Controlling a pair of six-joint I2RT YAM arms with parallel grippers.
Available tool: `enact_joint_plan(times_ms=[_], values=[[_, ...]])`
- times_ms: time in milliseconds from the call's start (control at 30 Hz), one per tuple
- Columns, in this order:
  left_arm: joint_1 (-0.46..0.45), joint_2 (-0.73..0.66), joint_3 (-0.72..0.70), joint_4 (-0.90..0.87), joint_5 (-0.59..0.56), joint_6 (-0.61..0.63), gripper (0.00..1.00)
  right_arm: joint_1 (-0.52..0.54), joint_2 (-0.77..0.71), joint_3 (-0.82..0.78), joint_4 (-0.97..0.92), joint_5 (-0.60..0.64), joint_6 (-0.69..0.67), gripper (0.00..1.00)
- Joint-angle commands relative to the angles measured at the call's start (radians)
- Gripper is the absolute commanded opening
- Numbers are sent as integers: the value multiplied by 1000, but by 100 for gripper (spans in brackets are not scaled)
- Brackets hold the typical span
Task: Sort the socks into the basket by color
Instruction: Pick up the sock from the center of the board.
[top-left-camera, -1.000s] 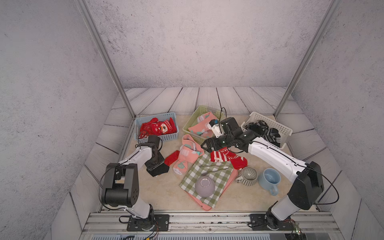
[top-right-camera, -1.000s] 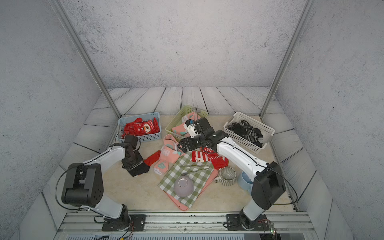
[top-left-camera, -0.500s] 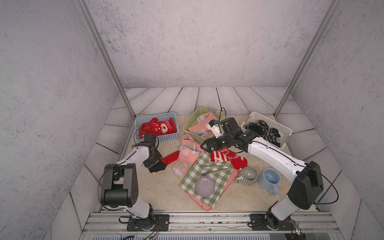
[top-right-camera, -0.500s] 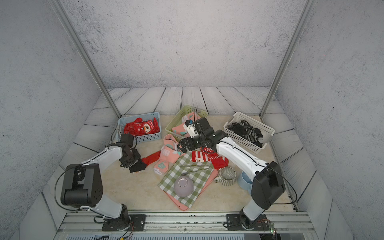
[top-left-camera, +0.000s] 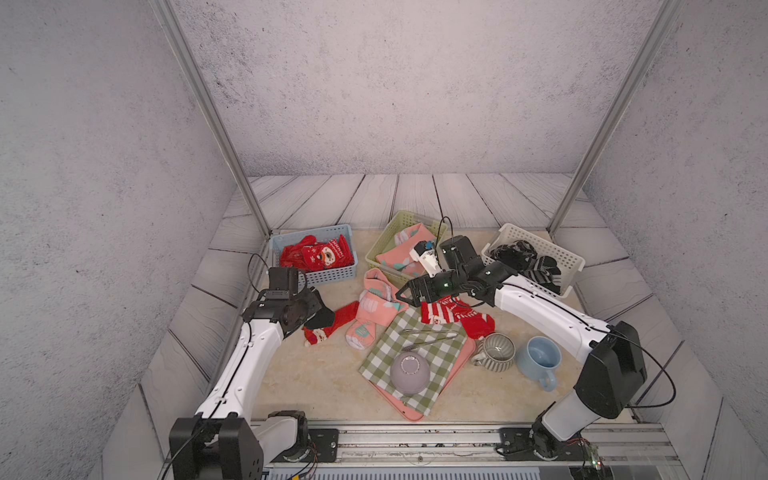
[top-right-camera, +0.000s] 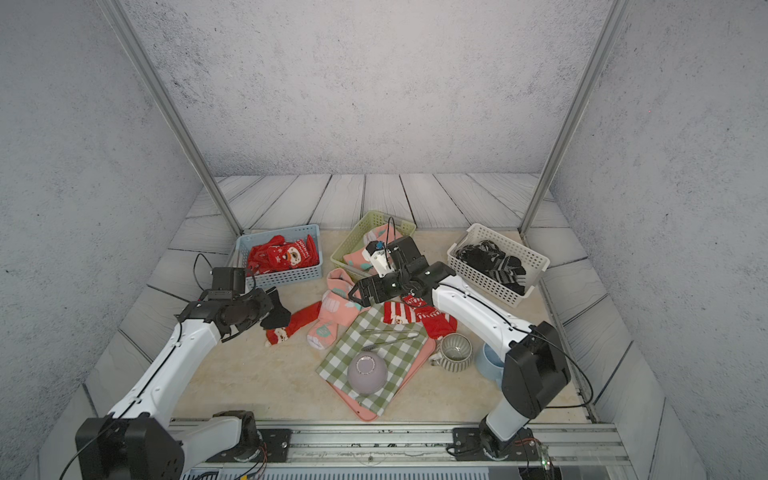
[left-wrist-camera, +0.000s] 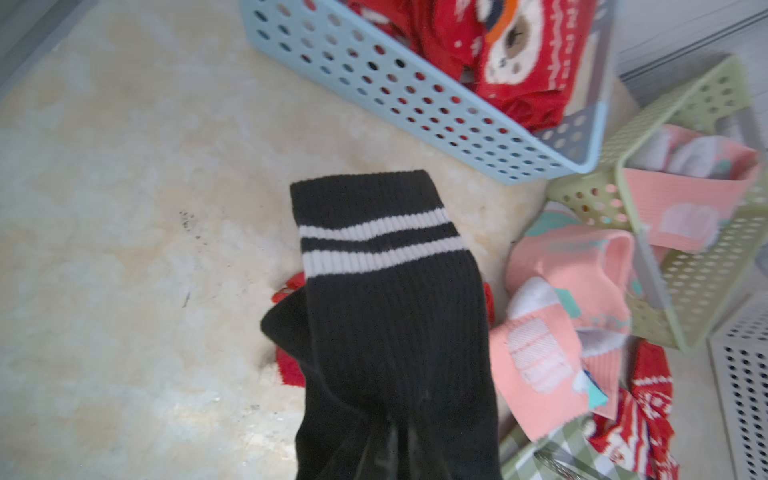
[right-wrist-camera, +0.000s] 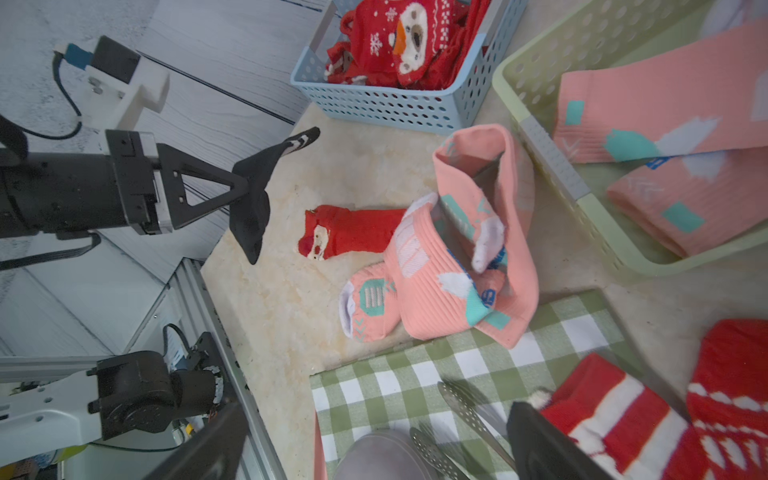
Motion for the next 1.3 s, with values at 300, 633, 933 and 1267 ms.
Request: enact_joint_plan(times_ms=[300,633,933,1267], values=[[-244,-39,138,33,89,-9,0,105,47,24,201,-192,142,94],[-410,0,197,115,94,-43,0,139,133,107,224,-183,180,86],[-451,23,228,140,119,-37,0,139,101,94,220,-152,163,16],[-458,3,248,126,69,43,29,115,14,114,28,-5,60,0]])
